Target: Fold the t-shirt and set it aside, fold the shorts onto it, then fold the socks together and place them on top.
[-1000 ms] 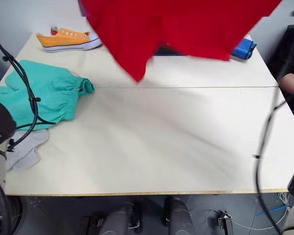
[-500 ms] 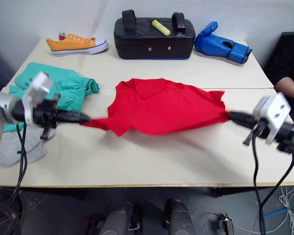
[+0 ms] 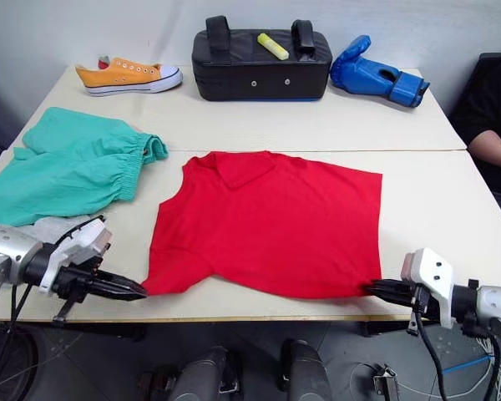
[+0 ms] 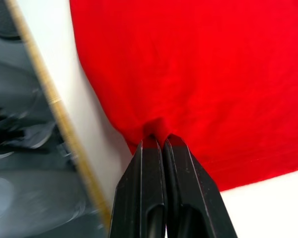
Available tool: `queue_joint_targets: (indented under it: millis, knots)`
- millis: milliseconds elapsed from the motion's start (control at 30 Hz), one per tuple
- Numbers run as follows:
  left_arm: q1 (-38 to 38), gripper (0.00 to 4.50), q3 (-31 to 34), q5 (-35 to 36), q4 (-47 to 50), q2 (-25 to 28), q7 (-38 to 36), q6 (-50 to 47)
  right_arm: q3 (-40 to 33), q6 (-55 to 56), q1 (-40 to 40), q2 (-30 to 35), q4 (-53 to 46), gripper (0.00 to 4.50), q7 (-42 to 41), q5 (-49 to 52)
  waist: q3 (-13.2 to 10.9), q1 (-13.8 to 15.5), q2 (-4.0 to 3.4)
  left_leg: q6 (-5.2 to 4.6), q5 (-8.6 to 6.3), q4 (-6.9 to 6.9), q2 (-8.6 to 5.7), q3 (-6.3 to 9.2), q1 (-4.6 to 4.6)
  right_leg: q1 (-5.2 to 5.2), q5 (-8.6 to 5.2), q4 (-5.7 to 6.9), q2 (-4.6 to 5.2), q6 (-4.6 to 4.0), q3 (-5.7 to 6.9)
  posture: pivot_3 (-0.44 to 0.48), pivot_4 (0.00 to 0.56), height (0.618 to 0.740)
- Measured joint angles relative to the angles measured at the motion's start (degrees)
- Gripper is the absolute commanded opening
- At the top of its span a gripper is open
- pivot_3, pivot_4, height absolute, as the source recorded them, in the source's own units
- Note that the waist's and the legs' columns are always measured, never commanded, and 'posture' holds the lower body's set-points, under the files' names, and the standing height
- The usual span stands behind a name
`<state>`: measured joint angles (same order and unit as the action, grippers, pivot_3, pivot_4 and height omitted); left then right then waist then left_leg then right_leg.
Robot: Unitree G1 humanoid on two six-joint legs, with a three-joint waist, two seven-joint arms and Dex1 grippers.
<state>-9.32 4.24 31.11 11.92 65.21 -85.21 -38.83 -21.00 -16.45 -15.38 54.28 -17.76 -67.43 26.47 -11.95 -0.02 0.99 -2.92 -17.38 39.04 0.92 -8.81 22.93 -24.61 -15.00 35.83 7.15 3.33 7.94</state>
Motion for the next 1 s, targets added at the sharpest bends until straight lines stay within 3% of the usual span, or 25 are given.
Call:
queue_joint_targets:
  millis: [267, 467, 567, 700, 867, 1000]
  knots:
    - [7.64, 0.0, 3.69, 4.16, 3.95, 2.76, -0.78, -0.48, -3.34, -2.27, -3.1, 0.0, -0.27, 0.03, -2.55, 2.67, 0.0, 0.15, -0.02, 0.03, -0.04, -0.03, 0.01, 0.05, 0.0, 0.01, -0.01, -0.06, 0.04, -0.02, 0.01, 0.0, 0.15, 0.74]
    - [8.38, 0.0, 4.32, 8.25, 5.33, 4.83, -0.8, -2.74, -6.35, -7.08, -3.02, 1.64, -0.07, 0.03, -4.79, 6.34, 0.0, 0.13, -0.04, 0.04, -0.04, -0.06, 0.01, 0.06, -0.01, 0.01, -0.02, -0.08, 0.05, -0.04, 0.03, 0.0, 0.15, 0.74]
    - [2.52, 0.0, 3.58, 10.22, 2.19, 4.31, -0.77, -4.95, -6.48, -12.91, -0.07, 2.29, 0.86, 0.03, -5.05, 10.21, 0.0, 0.21, -0.05, 0.03, -0.04, -0.04, 0.01, 0.12, 0.0, 0.02, -0.02, -0.08, 0.07, -0.05, 0.07, 0.0, 0.15, 0.74]
    - [-10.15, 0.0, -0.79, 9.18, -6.3, -0.94, -0.61, -5.97, -5.29, -19.15, 4.67, 3.61, 3.58, 0.03, -3.71, 11.97, 0.13, 0.61, -0.26, 0.01, -0.04, -0.04, -0.03, 0.12, 0.0, 0.05, -0.02, -0.07, 0.1, -0.04, 0.17, 0.0, 0.15, 0.74]
    - [-29.1, 0.0, -10.48, -1.59, -24.5, -13.42, 3.29, -0.15, 4.06, -25.49, 15.2, 3.52, 11.26, 0.03, 2.14, 8.84, 0.17, 1.4, -0.25, -0.51, 0.29, 0.09, -0.17, 0.05, 0.18, -0.04, 0.04, 0.07, 0.14, 0.06, 0.29, 0.0, 0.15, 0.74]
    - [-35.56, 0.0, -14.11, -8.06, -35.26, -18.34, 4.22, 5.13, 6.73, -29.63, 19.96, 2.19, 14.15, 0.03, 5.1, 8.69, 0.17, 1.23, -0.25, -0.55, 0.31, 0.1, -0.13, 0.01, 0.25, -0.05, 0.04, 0.06, 0.09, 0.06, 0.36, 0.0, 0.15, 0.74]
